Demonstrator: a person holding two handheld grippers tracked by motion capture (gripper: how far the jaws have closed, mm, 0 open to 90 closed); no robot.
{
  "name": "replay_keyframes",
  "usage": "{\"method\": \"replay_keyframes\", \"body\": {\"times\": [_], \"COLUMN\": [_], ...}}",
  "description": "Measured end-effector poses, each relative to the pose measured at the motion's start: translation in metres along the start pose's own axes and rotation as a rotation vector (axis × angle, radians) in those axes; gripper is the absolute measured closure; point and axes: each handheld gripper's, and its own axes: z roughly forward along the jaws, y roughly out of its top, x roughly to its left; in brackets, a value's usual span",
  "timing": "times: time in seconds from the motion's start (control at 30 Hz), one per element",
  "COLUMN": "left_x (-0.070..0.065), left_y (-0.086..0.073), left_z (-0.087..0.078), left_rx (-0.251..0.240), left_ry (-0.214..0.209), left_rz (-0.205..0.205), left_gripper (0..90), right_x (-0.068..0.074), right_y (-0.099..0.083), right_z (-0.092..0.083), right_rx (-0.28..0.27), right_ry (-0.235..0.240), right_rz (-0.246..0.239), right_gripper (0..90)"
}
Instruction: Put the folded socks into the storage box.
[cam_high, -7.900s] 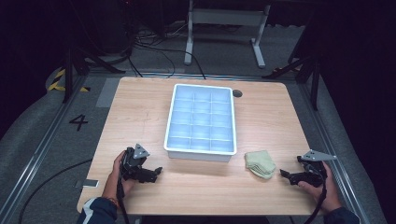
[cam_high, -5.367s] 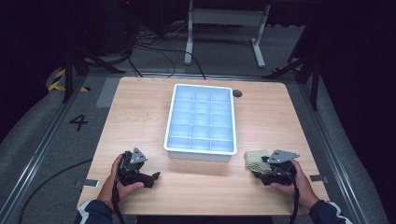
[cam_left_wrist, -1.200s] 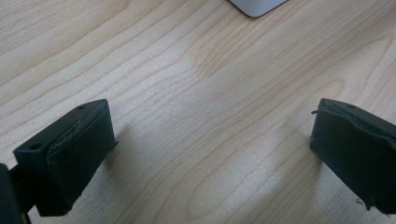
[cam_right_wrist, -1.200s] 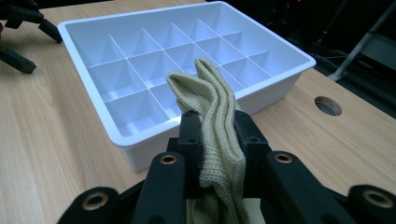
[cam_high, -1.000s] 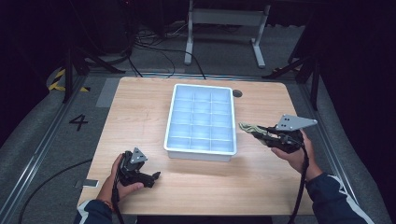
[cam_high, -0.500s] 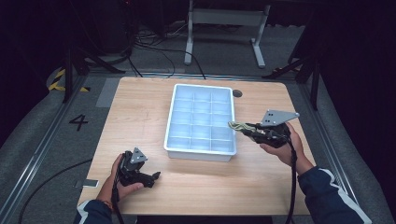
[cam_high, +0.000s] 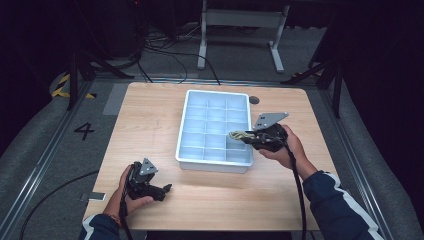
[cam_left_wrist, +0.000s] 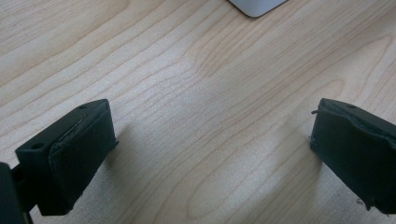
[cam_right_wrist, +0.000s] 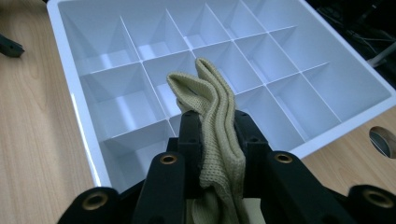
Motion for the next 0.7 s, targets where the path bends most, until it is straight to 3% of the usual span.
{"method": "replay_keyframes", "body": {"times": [0.07,0.13,0.2,0.43,0.7], "left_x": [0.000,0.000,0.000,0.000,0.000], "left_y": [0.000,0.000,0.000,0.000,0.000], "left_z": [0.000,0.000,0.000,0.000,0.000], "left_rx": [0.002,0.002,0.001,0.000,0.000], "left_ry": [0.000,-0.001,0.001,0.000,-0.001], "left_rz": [0.003,0.003,0.003,0.001,0.000], "left_gripper": [0.3,0.3,0.3,0.3,0.3], "right_x": [0.001,0.001,0.001,0.002,-0.002], "right_y": [0.002,0.006,0.007,0.014,0.015], "right_z": [0.004,0.019,0.022,0.048,0.071], "right_rx": [0.014,0.076,0.085,0.200,0.324], "right_ry": [-0.002,0.002,0.003,0.035,0.041], "right_rz": [-0.005,-0.007,-0.012,-0.043,-0.059], "right_gripper": [76.4,76.3,76.4,76.3,76.4]}}
